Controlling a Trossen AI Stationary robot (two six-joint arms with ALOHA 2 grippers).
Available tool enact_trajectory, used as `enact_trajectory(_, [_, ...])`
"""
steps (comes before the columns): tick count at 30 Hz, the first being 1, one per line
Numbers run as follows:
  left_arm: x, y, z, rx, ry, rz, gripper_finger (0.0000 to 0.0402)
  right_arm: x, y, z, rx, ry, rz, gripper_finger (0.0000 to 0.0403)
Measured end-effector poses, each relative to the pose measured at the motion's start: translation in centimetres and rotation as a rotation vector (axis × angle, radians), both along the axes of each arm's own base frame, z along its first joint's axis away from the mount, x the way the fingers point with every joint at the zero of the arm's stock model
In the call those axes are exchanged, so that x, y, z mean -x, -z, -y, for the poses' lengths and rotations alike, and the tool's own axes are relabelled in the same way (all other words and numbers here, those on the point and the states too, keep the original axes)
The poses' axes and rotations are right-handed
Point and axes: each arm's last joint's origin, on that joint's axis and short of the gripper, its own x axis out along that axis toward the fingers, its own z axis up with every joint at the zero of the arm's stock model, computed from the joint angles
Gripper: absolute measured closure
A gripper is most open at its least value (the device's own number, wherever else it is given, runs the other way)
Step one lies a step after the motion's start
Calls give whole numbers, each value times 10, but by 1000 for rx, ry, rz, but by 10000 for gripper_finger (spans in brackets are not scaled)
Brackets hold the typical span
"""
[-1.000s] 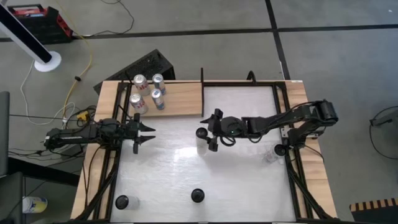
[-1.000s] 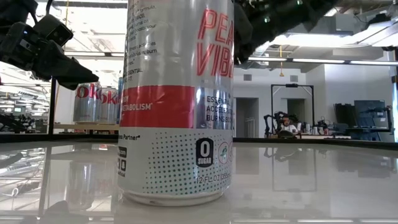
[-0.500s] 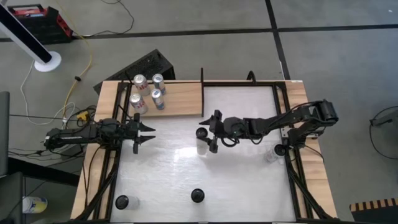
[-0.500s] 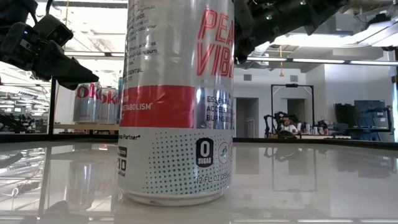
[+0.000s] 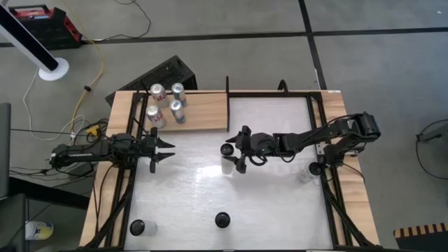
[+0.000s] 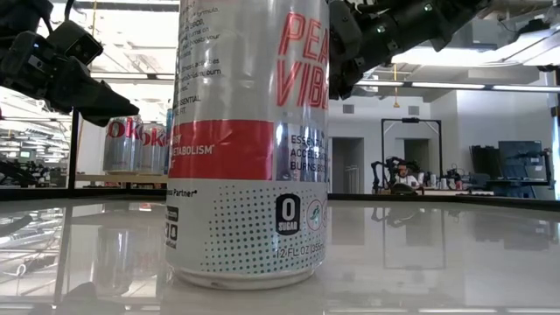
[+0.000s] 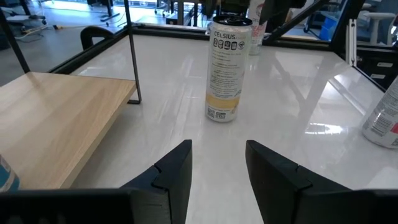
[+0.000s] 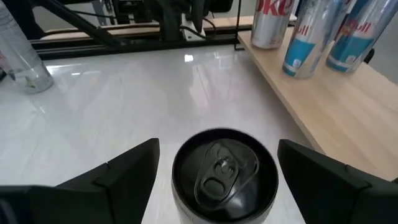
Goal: Place canned beverage on shelf
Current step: Put the top white and yellow soda can on the shelf
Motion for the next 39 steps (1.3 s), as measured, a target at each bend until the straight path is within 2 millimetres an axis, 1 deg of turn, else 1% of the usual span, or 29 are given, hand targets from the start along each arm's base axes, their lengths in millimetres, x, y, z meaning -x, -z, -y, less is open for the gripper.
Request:
enact_trajectory(16, [0,0,0,0,0,0,267,3,5,-2,-13,3,-59,52])
enact_trajectory(22, [0,0,0,0,0,0,267,3,6,-1,3,26,-61,73])
enact_trajectory(30, [0,0,0,0,0,0,267,3,5,0,16,48,-60,119])
enact_trajectory(36, [0,0,0,0,1,0,267,2,4,0,17,49,-39,124])
enact_trajectory(39, [0,0,0,0,1,0,267,-2,-3,-1,17,42,34,125])
